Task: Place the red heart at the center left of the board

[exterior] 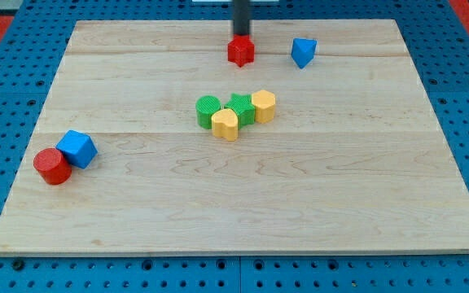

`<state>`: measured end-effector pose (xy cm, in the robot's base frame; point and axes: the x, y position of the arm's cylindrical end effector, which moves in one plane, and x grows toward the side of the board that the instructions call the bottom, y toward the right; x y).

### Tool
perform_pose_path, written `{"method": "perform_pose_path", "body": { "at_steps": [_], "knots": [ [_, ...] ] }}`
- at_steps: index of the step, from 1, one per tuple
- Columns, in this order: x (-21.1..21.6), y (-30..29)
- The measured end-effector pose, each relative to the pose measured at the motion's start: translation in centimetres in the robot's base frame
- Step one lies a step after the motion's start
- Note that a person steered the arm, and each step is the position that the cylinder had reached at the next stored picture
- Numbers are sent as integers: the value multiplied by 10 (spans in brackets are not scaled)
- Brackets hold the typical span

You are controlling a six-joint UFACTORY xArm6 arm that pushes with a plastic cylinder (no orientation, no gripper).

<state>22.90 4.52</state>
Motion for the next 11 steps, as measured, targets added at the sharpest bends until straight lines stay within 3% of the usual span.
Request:
{"method": "perform_pose_path", "body": {
  "at_steps": [1, 2, 3, 4, 5, 7, 8, 9, 10, 11],
  "knots": [
    [31, 18],
    [81, -69],
    [73, -108],
    [73, -27],
    [84, -20],
    [-3, -15],
    [66, -90],
    [133, -126],
    [137, -123],
    [113, -69]
  ]
}}
